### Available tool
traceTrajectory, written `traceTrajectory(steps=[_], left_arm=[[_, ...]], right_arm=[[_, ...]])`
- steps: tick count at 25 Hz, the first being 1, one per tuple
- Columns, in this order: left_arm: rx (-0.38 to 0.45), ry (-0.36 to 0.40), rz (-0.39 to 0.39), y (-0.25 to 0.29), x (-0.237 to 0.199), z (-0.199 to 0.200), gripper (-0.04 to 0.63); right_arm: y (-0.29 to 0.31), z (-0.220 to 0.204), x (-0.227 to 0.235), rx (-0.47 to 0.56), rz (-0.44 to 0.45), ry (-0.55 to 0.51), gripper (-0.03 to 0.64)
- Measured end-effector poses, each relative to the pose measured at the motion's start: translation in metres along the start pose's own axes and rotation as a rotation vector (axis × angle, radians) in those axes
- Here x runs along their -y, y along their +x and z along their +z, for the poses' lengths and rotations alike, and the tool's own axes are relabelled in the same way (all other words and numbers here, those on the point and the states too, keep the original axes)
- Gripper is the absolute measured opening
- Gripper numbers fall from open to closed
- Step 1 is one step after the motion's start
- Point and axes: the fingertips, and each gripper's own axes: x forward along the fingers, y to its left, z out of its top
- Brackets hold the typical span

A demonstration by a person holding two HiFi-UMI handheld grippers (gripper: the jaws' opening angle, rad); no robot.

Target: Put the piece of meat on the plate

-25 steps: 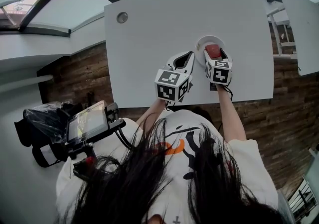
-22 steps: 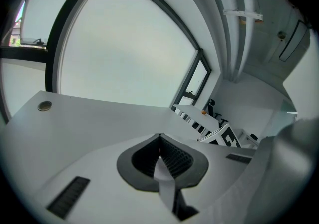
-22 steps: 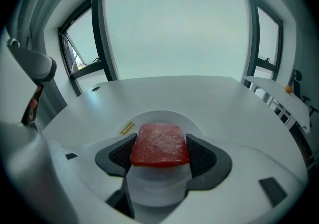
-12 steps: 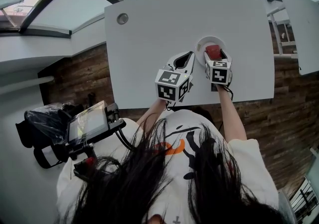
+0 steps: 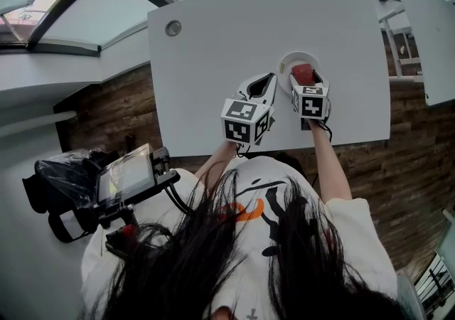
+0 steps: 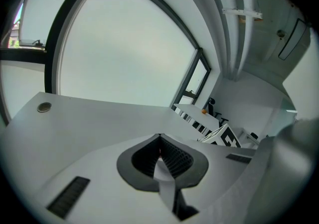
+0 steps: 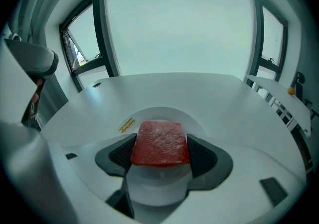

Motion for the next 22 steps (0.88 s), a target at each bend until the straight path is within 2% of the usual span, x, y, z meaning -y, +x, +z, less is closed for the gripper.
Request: traceTrajectory(steps=[22], left_arm=[[-0.002,0.004,0.011,0.0009,-0.0052,-0.0004,0.006]], right_arm=[[0.001,-0.0003,-0.0017,0.001,0.004,-0.006,0.316]])
